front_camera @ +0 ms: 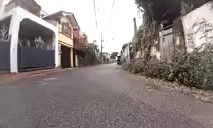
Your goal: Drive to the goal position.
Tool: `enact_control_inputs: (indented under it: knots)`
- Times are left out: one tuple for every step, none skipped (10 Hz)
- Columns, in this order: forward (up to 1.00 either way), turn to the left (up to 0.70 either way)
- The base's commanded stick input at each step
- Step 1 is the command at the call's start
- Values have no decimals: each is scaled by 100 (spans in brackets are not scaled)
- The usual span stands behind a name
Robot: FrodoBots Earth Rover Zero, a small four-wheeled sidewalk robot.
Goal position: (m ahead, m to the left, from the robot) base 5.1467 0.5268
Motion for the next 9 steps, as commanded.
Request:
enact_control_inputs:
  knots:
    - [100,0]
    - [100,0]
    - [100,0]
    - [100,0]
    - [100,0]
    - [100,0]
    - [100,0]
    - [100,0]
    - [100,0]
